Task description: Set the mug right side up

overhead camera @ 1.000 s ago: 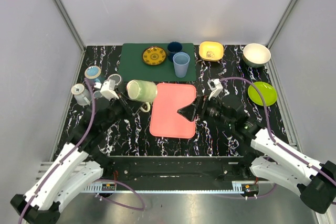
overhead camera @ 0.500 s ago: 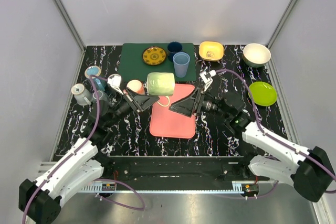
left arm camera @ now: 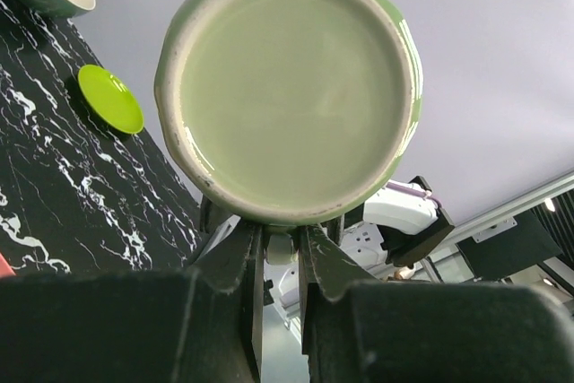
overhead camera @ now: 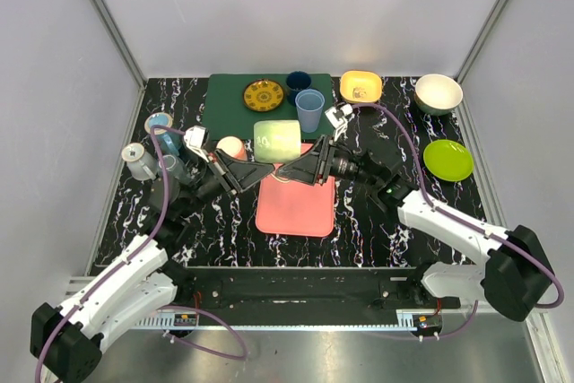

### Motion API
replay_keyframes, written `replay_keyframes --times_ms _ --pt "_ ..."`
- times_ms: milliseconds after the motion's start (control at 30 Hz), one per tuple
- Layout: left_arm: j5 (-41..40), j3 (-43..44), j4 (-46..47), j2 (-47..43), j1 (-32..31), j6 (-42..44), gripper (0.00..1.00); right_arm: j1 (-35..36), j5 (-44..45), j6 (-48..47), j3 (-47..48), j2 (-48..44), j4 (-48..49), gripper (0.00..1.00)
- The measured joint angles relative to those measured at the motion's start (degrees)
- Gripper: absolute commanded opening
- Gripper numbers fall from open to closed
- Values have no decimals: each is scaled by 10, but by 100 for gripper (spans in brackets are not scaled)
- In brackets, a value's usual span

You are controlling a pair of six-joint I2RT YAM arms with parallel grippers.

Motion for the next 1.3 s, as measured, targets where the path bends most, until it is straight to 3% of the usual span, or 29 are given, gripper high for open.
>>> replay_keyframes --times_ms 200,300,367,400,533,667,700,733,833,867,967,1067,1200,1300 --pt "-20 0 3 -2 0 10 0 0 -10 14 12 26 22 46" --pt "-30 0 -2 -2 -1 17 0 0 -15 26 12 40 38 32" --pt "-39 0 -7 -2 -4 25 0 0 -17 33 12 47 45 14" --pt "-43 0 -10 -2 -5 29 0 0 -18 40 12 49 49 11" --pt "-57 0 -14 -6 -13 33 0 -3 -26 45 14 54 63 0" --pt "-70 0 -17 -13 -21 48 0 -3 -29 54 14 60 83 0" --pt "-72 0 -17 -15 -22 51 5 -3 -30 55 14 61 86 0" --pt "-74 0 -19 -17 -23 54 27 -3 -30 55 14 62 88 0" --pt "-80 0 -37 -27 -26 73 70 -2 -26 45 14 59 67 0" --pt "-77 1 -52 -33 -30 85 75 -1 -19 37 15 55 49 0" --pt "-80 13 -135 -69 -47 123 87 -8 18 -13 28 31 -67 0" --pt "-130 45 -227 -111 -49 163 96 -19 88 -100 86 7 -253 0" --pt "-264 88 -349 -173 -49 204 95 -24 244 -235 216 16 -498 0" --pt "-354 112 -431 -188 -49 219 93 -25 342 -308 285 61 -598 0"
